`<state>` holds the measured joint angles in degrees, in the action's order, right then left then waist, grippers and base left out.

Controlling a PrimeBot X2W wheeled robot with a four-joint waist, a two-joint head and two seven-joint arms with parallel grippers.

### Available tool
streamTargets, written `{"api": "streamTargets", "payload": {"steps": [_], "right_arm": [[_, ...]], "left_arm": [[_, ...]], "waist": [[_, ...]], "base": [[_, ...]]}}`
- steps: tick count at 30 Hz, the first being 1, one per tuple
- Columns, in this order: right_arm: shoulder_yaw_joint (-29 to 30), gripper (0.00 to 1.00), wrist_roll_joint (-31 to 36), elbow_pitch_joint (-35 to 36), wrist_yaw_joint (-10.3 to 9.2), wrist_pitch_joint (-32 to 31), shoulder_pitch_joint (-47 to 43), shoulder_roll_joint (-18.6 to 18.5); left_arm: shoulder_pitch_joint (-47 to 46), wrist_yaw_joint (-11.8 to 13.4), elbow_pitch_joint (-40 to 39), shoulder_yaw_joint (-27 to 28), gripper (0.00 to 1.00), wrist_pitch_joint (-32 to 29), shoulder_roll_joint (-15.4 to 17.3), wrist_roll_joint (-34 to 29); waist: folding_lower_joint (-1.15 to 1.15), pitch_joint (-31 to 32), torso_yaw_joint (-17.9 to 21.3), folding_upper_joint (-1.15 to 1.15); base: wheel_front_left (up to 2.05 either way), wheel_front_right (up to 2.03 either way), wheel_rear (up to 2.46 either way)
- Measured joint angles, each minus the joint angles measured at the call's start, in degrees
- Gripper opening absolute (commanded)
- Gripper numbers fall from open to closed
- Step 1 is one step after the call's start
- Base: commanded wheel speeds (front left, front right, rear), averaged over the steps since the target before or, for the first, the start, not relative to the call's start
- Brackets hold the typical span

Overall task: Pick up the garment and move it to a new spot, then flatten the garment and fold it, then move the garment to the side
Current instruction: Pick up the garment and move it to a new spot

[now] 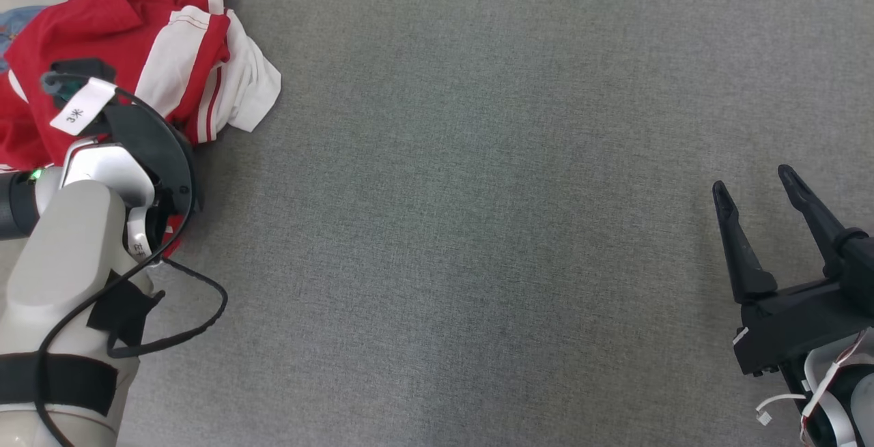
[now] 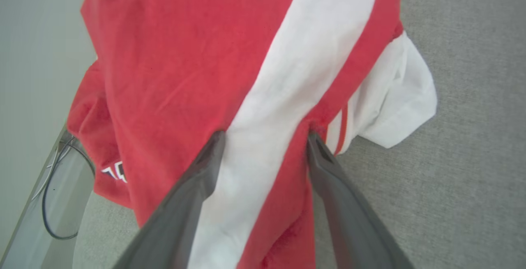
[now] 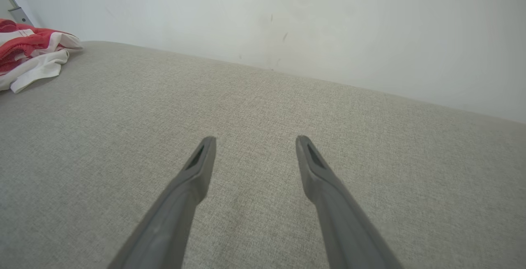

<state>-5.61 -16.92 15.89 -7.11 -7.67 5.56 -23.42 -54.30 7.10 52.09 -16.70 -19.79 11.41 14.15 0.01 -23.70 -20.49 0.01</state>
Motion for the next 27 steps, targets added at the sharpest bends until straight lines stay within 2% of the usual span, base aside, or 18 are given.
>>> {"api": "streamTargets", "payload": {"steps": [6,7,9,18,24,27], "right_arm": [[-1.0,1.0,0.7,1.3,-0.01,-1.7,0.7,0.8],[-1.0,1.0,0.7,1.3,-0.01,-1.7,0.7,0.8],[-0.6,1.0,0.9,2.1,-0.01,-2.4,0.6,0.7],[1.0,1.0,0.9,1.7,-0.01,-3.0,0.5,1.2],[0.3,1.0,0.9,-0.1,-0.01,-2.9,1.2,3.1],[0.2,1.0,0.8,-1.4,-0.01,-2.6,1.3,4.0]], "left_arm": [[-0.2,0.0,2.8,0.3,1.0,0.3,0.6,-3.2],[-0.2,0.0,2.8,0.3,0.64,0.3,0.6,-3.2],[-0.2,0.0,3.4,0.4,0.0,0.7,0.5,-4.2],[-2.8,0.0,5.8,3.4,0.0,2.3,-2.7,-4.8],[-3.3,-0.2,6.4,4.9,0.0,4.0,-2.4,-1.9],[-3.3,-1.8,6.1,5.4,0.0,5.1,-1.9,-1.1]], "waist": [[0.0,-0.5,0.2,0.0],[0.0,-0.5,0.2,0.0],[-0.01,-0.9,0.6,0.0],[0.0,-0.8,0.6,0.0],[-0.01,1.1,0.3,0.0],[-0.01,2.5,0.2,-0.01]], "base": [[0.0,0.0,0.0],[0.0,0.0,0.0],[0.0,0.0,0.0],[0.0,0.0,0.0],[0.0,0.0,0.0],[0.0,0.0,0.0]]}}
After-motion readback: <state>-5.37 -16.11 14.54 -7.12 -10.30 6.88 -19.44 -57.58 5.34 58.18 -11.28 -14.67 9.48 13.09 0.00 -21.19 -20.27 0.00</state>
